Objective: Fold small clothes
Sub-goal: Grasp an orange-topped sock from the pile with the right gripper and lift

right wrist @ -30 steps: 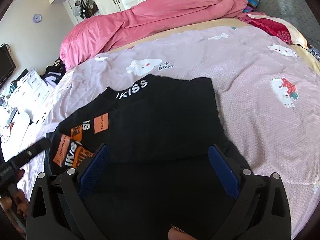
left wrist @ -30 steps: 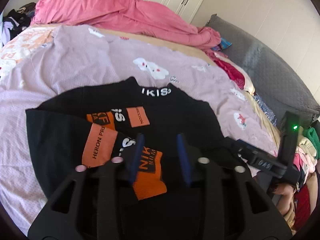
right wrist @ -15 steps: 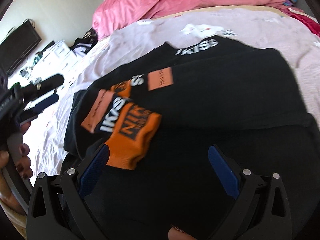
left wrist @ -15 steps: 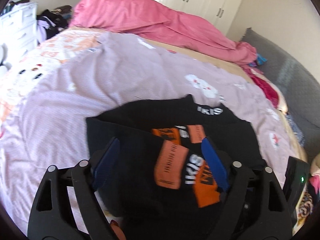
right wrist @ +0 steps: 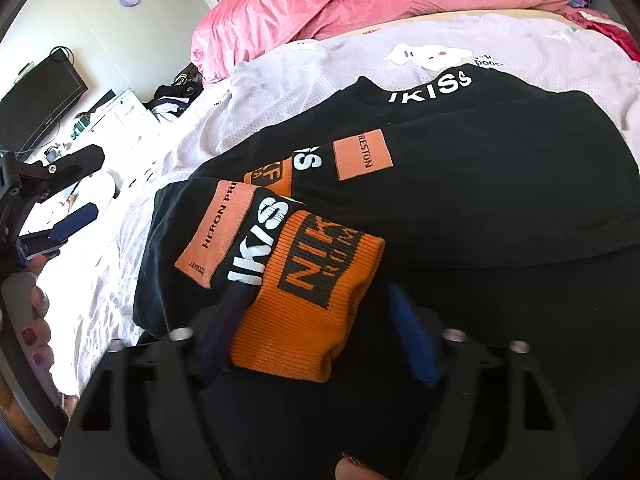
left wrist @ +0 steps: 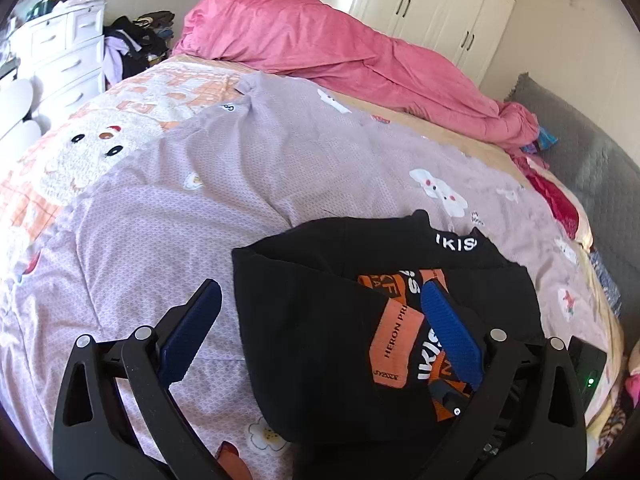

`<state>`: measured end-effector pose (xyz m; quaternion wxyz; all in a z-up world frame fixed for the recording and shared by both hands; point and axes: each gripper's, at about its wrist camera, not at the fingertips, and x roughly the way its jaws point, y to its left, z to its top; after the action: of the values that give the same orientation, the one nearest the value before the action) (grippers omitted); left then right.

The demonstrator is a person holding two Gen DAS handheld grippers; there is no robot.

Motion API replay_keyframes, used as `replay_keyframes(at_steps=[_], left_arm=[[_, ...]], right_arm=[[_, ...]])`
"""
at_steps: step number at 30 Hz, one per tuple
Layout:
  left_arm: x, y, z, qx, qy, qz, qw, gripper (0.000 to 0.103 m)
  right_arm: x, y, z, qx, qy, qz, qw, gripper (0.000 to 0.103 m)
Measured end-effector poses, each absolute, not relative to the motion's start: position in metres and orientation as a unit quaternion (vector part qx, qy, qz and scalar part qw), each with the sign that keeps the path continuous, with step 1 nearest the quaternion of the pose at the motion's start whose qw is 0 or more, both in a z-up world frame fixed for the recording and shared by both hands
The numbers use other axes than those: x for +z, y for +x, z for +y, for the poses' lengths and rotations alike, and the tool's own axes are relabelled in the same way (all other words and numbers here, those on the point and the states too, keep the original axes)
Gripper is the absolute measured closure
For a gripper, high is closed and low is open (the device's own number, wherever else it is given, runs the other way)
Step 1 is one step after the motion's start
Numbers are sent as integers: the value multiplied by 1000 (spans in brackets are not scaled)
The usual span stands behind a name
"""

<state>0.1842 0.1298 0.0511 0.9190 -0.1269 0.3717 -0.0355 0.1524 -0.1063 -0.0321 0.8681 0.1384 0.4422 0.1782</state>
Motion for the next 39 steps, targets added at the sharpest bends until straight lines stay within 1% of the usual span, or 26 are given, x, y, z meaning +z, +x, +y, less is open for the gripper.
replay_keyframes(at_steps=[1,2,3,4,5,6,7,11,16,22,24,26,32,39], left_arm=[[52,184,131,-34,-127,371,919,9],[52,183,133,-32,-128,371,919,9],[52,183,136,-31,-131,371,919,9],[52,183,139,-29,-135,371,918,9],[52,183,141,-28,-139,371,918,9],[51,183,144,-26,-143,372,917,9],[51,183,146,-25,-147,372,916,9],[52,181,159,-17,-165,368,915,9],[53,178,175,-8,-188,363,913,9],[53,177,179,-24,-210,363,907,9],[53,178,177,-25,-207,364,908,9],[53,178,175,-28,-210,366,906,9],[51,182,167,-34,-205,371,905,9],[45,187,147,-46,-180,383,905,9]], right_arm=[[-32,153,-105,181,139,442,868,48],[-31,152,-102,183,137,440,868,57],[-30,152,-100,186,134,437,870,69],[-27,151,-97,187,125,433,873,72],[-25,150,-94,186,117,429,876,78],[-21,147,-90,183,98,418,884,88],[-18,146,-88,184,90,412,888,93],[3,142,-78,200,62,382,900,94],[42,155,-80,218,56,347,911,95],[96,171,-103,197,34,293,935,95],[107,176,-116,183,34,285,940,97],[116,181,-131,167,38,280,945,97],[118,187,-168,121,29,275,953,98],[95,184,-216,63,42,284,956,98]])
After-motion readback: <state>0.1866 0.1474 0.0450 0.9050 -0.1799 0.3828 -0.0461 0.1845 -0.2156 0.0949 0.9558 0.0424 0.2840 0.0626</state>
